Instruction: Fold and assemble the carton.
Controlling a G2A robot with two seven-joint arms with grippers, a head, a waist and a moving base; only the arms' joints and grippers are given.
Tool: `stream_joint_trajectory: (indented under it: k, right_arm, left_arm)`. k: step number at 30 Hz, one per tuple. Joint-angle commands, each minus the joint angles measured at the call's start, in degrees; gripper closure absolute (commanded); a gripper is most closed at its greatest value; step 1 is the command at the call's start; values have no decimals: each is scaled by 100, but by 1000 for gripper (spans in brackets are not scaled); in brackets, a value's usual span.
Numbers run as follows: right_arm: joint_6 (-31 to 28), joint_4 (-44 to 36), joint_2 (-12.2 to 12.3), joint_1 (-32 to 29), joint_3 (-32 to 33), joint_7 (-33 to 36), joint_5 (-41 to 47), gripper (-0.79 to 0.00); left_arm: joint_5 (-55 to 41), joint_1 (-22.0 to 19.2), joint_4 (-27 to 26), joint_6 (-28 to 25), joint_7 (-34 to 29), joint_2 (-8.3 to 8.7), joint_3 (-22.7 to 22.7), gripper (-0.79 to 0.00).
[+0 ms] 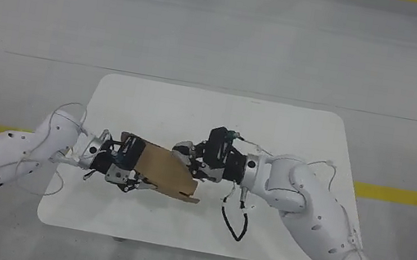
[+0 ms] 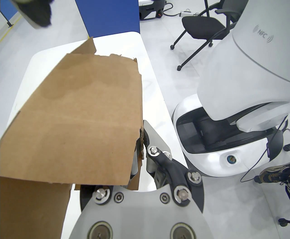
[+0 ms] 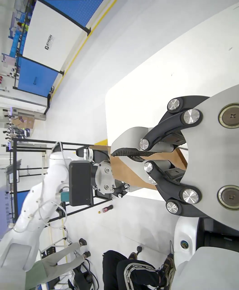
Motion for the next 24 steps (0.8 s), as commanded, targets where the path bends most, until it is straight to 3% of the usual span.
stream_joint_trajectory:
  k: [1, 4, 11, 17, 24]
  right_arm:
    - [20, 125, -14, 123, -162, 577, 141, 0]
    - [254, 165, -64, 387, -384, 1229, 333, 0]
    - [236, 149, -100, 440, -318, 777, 470, 0]
    - [555, 238, -123, 565, -443, 1380, 479, 0]
    - [414, 59, 82, 8, 701, 688, 759, 0]
  left_arm:
    - [-107, -16, 35, 0, -36, -31, -45, 0]
    - [-182, -16, 71, 0, -37, -50, -116, 0]
    - [-98, 70, 59, 0, 5, -35, -227, 0]
    - [-12, 123, 44, 0, 101, -8, -353, 0]
    - [179, 165, 193, 0, 664, 158, -588, 0]
